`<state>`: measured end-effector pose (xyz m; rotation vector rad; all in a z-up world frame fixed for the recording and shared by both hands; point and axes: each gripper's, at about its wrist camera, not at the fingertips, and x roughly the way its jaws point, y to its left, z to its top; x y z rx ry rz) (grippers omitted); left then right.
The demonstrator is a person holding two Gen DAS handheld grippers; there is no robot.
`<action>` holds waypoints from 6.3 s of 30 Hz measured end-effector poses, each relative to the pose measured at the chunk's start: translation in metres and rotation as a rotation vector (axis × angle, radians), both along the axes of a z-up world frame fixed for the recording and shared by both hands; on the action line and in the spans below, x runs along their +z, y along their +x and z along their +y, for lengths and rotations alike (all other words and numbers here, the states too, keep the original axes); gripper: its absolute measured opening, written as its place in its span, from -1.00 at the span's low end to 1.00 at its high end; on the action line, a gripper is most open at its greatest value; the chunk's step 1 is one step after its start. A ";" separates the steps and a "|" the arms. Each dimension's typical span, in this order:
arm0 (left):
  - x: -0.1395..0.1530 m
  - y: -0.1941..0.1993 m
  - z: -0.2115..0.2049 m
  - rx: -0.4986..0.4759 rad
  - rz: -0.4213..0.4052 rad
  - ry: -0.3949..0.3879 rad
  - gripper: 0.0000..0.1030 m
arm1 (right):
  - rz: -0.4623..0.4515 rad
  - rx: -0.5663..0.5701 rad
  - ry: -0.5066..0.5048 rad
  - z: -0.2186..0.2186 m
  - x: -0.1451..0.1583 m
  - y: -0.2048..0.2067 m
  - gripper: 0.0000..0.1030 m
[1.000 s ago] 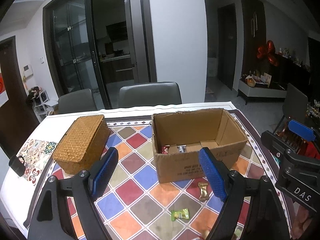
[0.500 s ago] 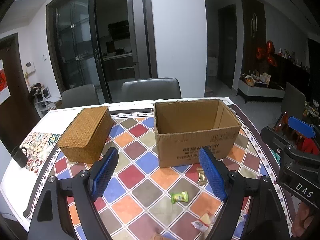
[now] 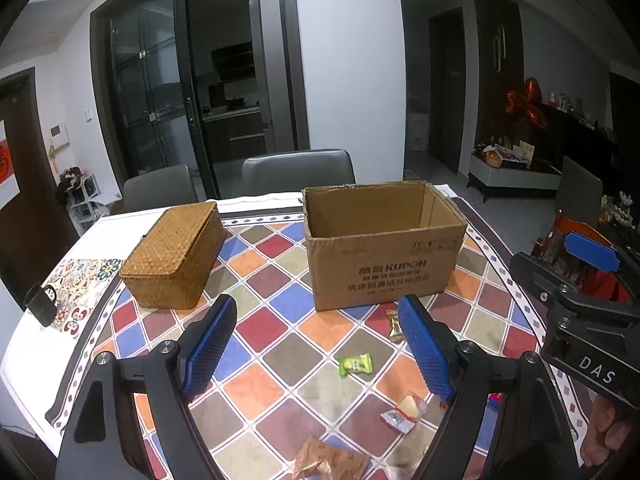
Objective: Organize snacks
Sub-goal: 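Withdraw both tools from the box back toward the remaining snacks, then grasp the Fortune cookie packet with the left gripper while the right grasps the gold candy, then carry the cookie packet and gold candy up over the open KUPOH box with both grippers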
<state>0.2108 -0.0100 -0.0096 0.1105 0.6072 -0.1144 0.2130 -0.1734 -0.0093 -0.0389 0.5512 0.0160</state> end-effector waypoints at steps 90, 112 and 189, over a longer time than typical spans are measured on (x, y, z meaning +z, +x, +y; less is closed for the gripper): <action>-0.192 -0.035 0.012 -0.106 0.334 0.021 0.60 | 0.410 0.047 -0.038 0.016 -0.198 -0.012 -0.02; -0.193 -0.036 0.008 -0.122 0.342 0.016 -0.05 | 0.434 0.099 0.021 0.019 -0.200 -0.012 -0.56; -0.067 0.057 0.009 0.024 0.157 -0.049 -0.09 | 0.193 0.110 0.047 0.012 -0.071 0.068 -0.56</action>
